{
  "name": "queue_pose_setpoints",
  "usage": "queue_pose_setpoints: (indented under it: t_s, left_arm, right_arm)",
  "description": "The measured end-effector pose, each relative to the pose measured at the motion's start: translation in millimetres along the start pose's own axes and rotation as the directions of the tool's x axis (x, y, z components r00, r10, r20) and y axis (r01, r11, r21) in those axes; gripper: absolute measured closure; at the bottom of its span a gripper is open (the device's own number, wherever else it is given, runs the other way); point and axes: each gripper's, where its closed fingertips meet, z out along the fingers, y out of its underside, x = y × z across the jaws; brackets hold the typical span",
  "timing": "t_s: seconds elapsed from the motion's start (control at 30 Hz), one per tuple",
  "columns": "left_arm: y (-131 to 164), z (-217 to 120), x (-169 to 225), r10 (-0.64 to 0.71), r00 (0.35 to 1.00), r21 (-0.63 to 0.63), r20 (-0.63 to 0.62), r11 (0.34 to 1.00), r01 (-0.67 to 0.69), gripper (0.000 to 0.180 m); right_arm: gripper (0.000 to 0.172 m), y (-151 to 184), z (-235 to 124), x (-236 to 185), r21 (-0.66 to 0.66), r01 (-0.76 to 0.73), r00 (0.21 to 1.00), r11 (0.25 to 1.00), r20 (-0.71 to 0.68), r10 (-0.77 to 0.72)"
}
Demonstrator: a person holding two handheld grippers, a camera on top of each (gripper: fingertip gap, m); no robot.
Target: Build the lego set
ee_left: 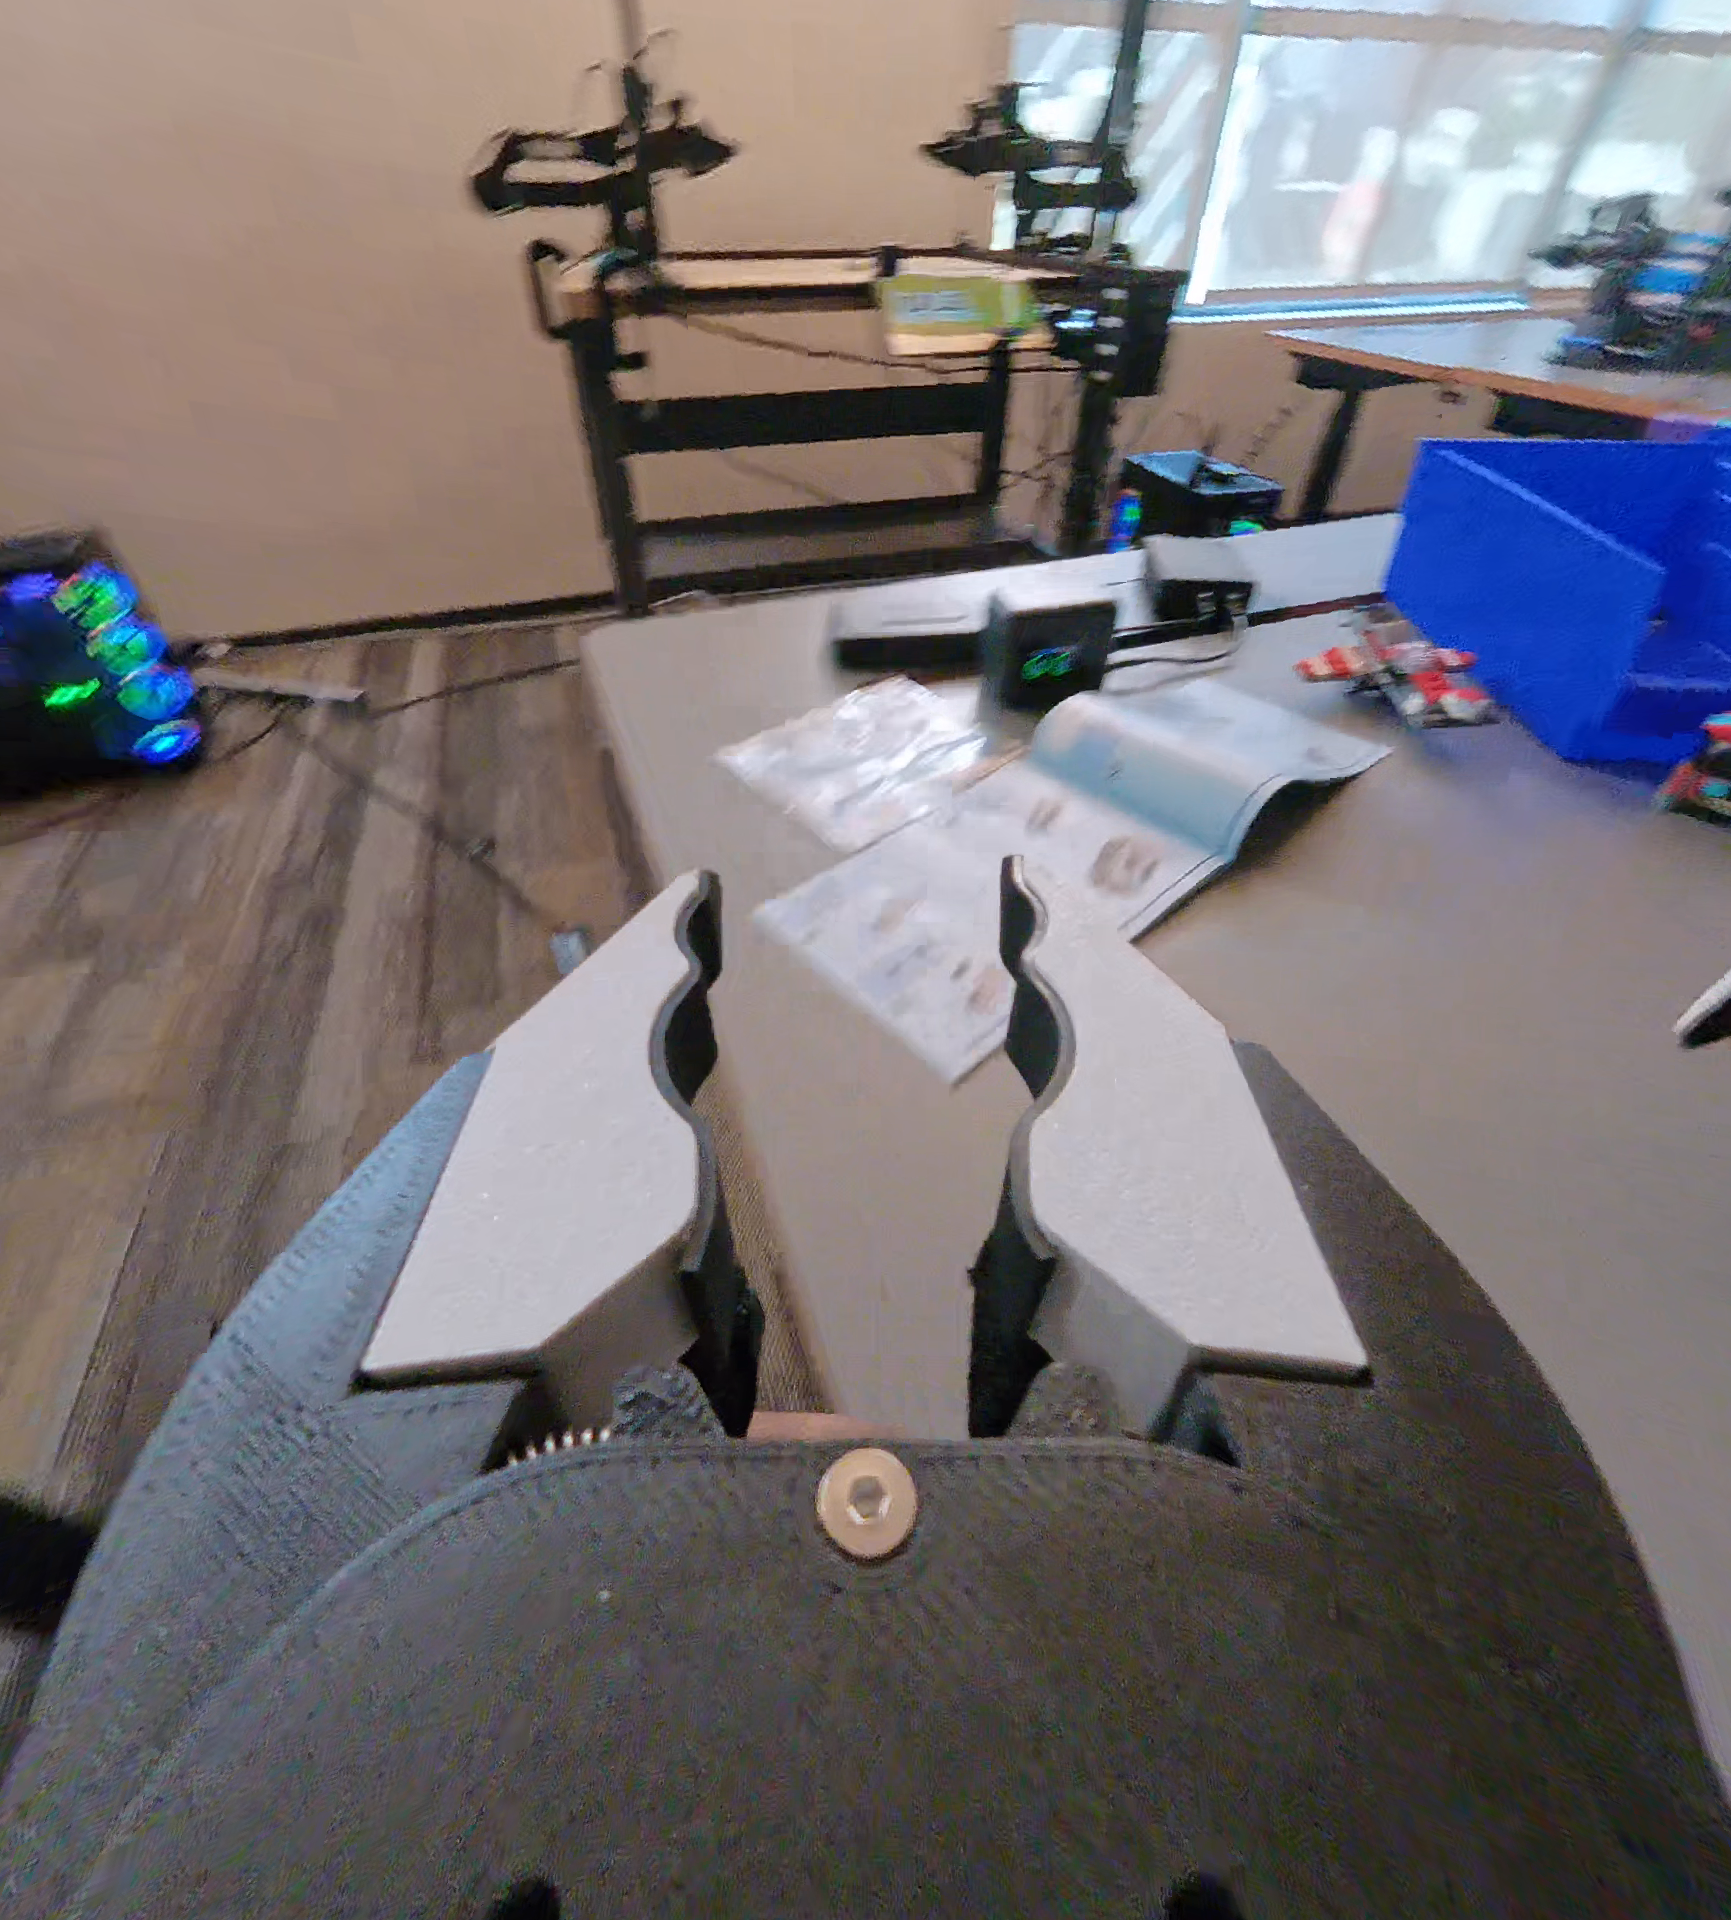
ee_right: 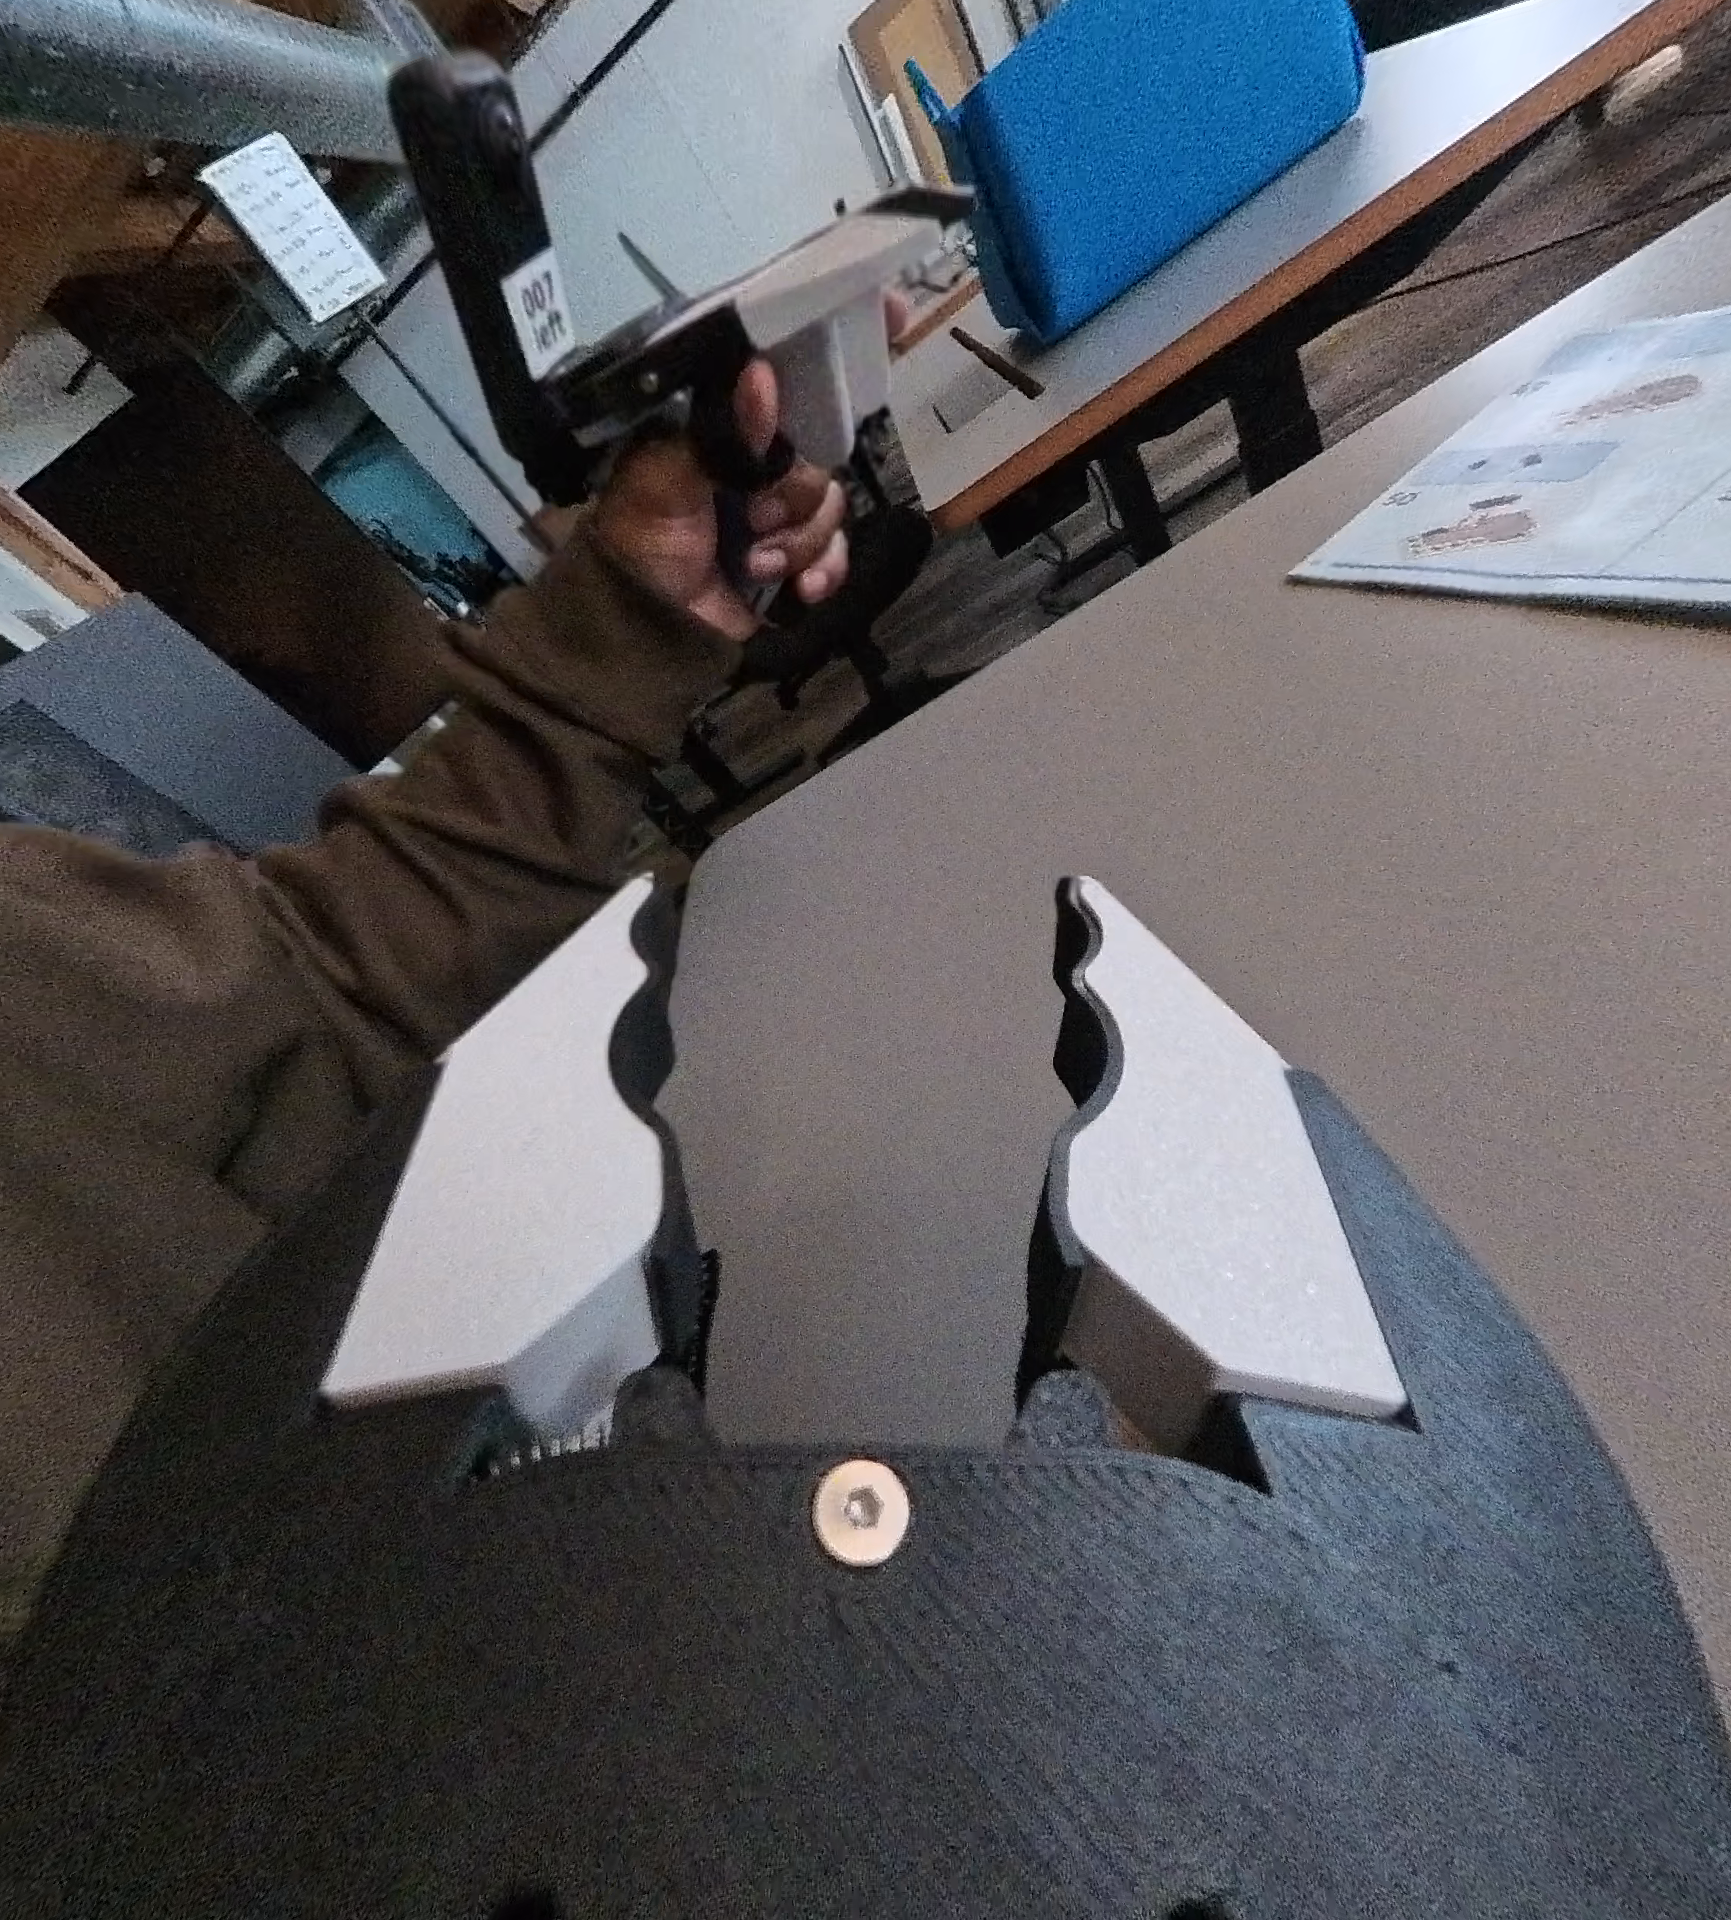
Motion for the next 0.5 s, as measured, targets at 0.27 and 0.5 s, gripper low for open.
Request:
queue_pose_setpoints:
  t_s: [0.27, 0.5]
  left_arm:
    - [26, 115, 90, -0.041, 0.988, -0.09, -0.152, 0.996, 0.027, 0.112]
    - [38, 102, 94, -0.089, 0.985, -0.109, -0.146, 0.991, 0.074, 0.111]
  right_arm:
    - [0.097, -5, -11, 33, 0.031, -0.087, 0.99, 0.996, -0.106, 0.089]
    - [0.097, -1, -6, 44, 0.008, -0.176, 0.979, 0.984, -0.1, 0.176]
